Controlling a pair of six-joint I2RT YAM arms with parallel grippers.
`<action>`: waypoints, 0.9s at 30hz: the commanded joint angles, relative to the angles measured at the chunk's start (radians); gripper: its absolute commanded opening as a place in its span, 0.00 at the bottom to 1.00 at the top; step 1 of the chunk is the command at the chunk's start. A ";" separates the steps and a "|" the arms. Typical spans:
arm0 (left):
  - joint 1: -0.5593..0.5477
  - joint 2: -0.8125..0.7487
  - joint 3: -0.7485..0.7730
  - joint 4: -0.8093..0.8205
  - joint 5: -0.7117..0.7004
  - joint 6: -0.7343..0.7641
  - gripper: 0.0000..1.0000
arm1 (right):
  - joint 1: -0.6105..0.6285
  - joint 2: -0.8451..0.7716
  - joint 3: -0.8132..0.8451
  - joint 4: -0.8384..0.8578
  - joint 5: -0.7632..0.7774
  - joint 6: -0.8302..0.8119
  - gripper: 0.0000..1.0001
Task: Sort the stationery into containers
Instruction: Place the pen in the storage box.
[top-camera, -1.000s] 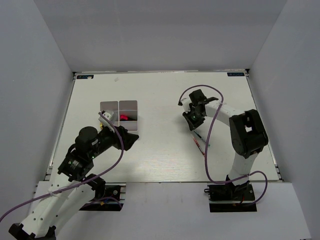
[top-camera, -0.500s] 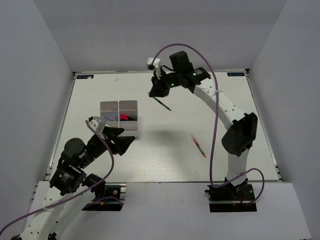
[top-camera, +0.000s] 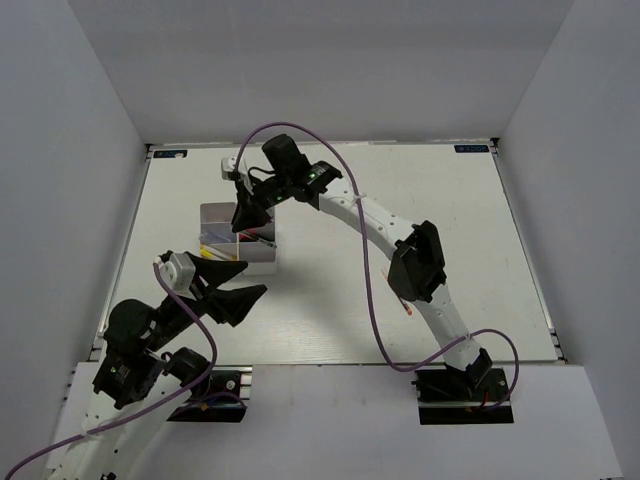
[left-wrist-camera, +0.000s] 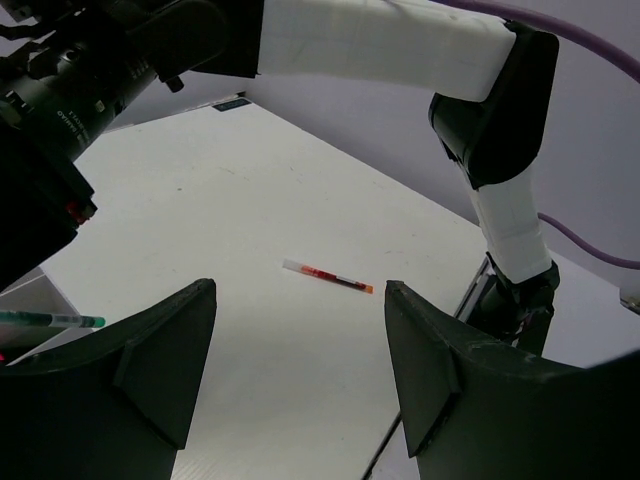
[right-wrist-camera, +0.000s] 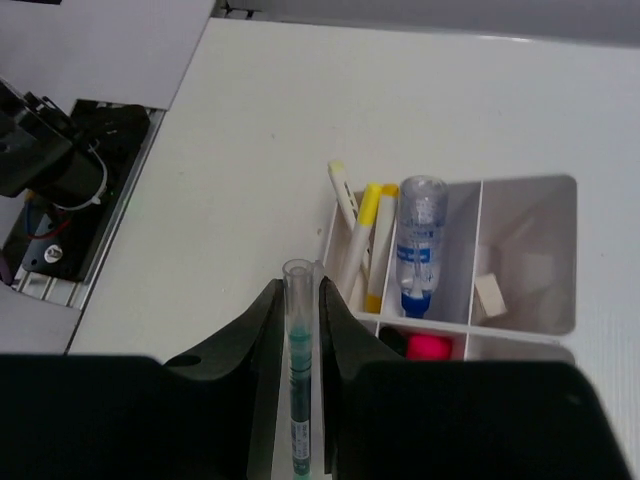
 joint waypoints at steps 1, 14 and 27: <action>0.005 0.023 -0.009 0.011 0.026 0.020 0.78 | 0.000 -0.013 0.104 0.081 -0.087 0.023 0.00; 0.014 0.023 -0.009 0.011 0.026 0.020 0.78 | -0.001 0.107 0.097 0.235 -0.215 0.097 0.00; 0.024 0.023 -0.009 0.011 0.026 0.020 0.79 | -0.022 0.135 0.028 0.195 -0.182 -0.023 0.27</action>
